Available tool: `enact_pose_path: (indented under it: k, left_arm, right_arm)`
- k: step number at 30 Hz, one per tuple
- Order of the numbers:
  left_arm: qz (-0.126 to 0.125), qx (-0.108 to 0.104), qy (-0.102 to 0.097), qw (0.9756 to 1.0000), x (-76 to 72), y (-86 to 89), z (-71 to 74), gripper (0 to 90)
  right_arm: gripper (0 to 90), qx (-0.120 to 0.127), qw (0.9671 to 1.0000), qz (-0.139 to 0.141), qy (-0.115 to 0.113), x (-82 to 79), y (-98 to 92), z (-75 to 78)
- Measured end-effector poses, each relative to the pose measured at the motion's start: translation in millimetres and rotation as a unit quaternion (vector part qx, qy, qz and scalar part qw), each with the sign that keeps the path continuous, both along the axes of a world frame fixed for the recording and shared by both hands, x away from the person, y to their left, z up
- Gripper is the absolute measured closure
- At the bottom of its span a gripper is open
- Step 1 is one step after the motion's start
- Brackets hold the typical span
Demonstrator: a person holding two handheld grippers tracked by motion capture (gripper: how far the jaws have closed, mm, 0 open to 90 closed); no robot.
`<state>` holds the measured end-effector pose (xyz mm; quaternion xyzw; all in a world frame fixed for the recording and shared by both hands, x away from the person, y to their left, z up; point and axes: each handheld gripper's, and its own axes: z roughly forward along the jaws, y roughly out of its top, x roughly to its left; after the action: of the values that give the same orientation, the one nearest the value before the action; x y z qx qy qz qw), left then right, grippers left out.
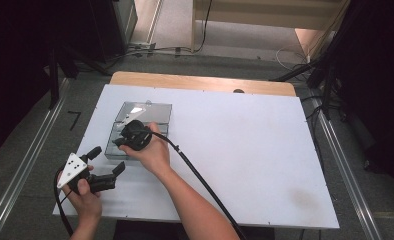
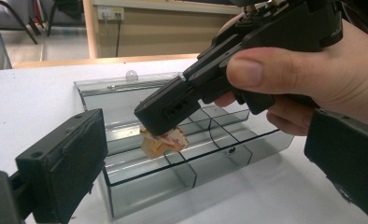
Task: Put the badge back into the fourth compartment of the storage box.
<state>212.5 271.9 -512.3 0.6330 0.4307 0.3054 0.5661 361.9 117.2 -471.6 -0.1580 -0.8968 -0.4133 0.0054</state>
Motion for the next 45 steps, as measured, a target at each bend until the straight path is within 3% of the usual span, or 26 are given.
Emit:
enact_pose_path:
  k: [13,19,24,31,45]
  left_arm:
    - [0.0,0.001,-0.001,1.0,0.2,0.1,0.0,0.0]
    - [0.0,0.0,-0.001,1.0,0.3,-0.2,0.0,0.0]
    - [-0.001,0.001,-0.001,1.0,0.4,-0.2,0.0,0.0]
    - [-0.001,0.002,-0.002,1.0,0.4,-0.2,-0.1,0.0]
    - [-0.002,0.004,-0.001,1.0,0.4,-1.1,-0.1,0.0]
  right_arm:
    - [87.0,-0.014,0.9998,0.012,0.011,-1.3,7.3,-1.8]
    - [85.8,-0.008,0.9992,0.017,0.034,1.8,5.2,-2.0]
    - [72.3,0.006,0.9992,0.021,0.034,3.3,2.9,-0.2]
    - [62.2,0.019,0.9994,0.017,0.021,3.0,-2.2,2.9]
    - [54.0,0.037,0.9992,-0.001,0.015,2.2,-22.7,9.8]
